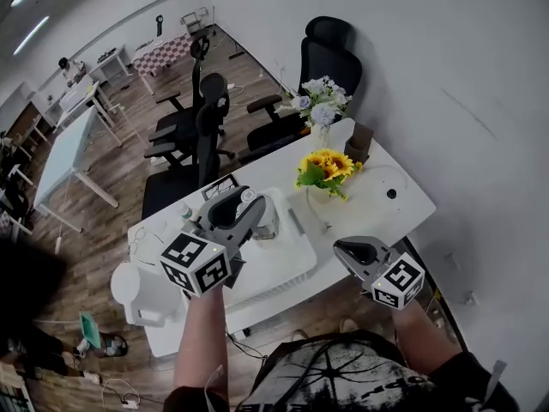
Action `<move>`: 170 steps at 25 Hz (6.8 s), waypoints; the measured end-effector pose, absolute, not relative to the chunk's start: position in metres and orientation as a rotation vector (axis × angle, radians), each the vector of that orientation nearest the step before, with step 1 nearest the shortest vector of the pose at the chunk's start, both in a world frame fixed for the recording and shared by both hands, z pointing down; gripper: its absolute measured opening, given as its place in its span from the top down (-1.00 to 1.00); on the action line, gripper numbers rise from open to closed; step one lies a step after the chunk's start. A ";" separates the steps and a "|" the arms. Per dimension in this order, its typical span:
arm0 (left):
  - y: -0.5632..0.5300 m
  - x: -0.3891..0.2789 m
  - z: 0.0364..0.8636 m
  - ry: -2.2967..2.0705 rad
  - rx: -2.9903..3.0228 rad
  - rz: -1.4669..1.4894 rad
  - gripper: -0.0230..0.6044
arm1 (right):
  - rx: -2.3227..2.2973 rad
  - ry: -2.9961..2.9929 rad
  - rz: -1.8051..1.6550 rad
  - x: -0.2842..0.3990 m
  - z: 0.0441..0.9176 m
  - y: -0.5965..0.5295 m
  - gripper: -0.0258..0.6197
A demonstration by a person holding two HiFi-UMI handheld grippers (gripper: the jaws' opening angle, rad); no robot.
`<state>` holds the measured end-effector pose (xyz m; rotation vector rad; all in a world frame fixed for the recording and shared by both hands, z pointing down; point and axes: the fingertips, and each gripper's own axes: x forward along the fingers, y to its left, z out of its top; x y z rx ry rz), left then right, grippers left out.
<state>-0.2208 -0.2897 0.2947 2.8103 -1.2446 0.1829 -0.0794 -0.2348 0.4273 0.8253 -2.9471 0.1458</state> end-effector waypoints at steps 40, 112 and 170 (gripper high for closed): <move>-0.343 0.054 0.380 -0.907 2.882 0.171 0.46 | 1.130 -2.781 0.293 0.139 0.461 -0.254 0.83; -0.350 0.052 0.491 -1.165 2.796 0.290 0.38 | 0.856 -2.804 0.375 0.126 0.503 -0.286 0.83; -0.285 0.000 0.486 -1.217 2.653 0.243 0.89 | 0.658 -2.841 0.199 0.071 0.479 -0.292 0.83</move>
